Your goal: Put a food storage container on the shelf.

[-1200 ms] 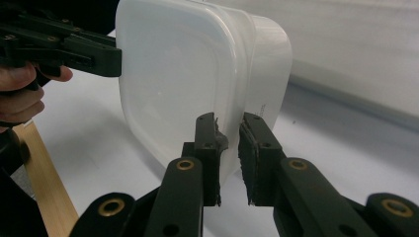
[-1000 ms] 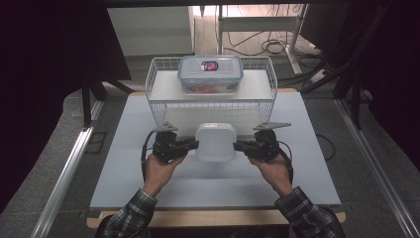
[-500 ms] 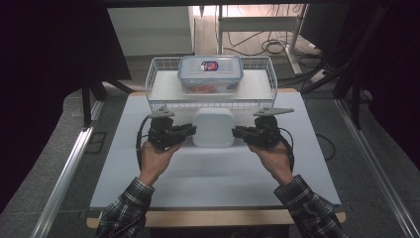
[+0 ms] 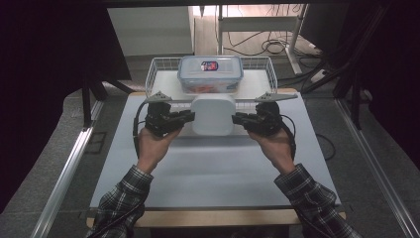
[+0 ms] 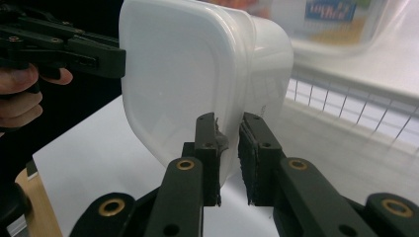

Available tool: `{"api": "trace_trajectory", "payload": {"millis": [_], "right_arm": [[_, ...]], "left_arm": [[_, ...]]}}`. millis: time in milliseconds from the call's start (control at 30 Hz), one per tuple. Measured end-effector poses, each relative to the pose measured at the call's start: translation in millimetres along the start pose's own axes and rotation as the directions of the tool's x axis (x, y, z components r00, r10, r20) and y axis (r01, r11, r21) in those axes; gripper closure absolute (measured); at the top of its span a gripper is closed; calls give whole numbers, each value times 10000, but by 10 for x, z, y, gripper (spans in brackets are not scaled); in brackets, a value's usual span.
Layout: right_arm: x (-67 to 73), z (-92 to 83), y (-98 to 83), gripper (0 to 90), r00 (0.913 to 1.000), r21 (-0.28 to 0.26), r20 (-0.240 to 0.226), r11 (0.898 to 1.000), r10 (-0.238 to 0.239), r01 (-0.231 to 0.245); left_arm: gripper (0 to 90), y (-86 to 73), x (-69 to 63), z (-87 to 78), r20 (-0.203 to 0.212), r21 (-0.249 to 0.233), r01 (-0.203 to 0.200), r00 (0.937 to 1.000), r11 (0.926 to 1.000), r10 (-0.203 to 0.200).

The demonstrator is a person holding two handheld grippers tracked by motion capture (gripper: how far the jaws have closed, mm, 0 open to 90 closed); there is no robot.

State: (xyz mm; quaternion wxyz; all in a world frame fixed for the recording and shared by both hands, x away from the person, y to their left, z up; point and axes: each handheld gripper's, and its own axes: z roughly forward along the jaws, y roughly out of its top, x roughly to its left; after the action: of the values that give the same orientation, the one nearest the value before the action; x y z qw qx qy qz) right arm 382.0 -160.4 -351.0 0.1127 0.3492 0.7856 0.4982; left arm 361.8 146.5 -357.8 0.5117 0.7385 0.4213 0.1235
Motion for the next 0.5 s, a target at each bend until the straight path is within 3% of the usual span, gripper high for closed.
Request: {"api": "trace_trajectory", "payload": {"millis": [500], "right_arm": [[7, -40, 413, 786, 9997, -433, -189, 9990, -137, 129]], "left_arm": [[774, 380, 28, -184, -233, -362, -121, 9997, 9993, 113]]}}
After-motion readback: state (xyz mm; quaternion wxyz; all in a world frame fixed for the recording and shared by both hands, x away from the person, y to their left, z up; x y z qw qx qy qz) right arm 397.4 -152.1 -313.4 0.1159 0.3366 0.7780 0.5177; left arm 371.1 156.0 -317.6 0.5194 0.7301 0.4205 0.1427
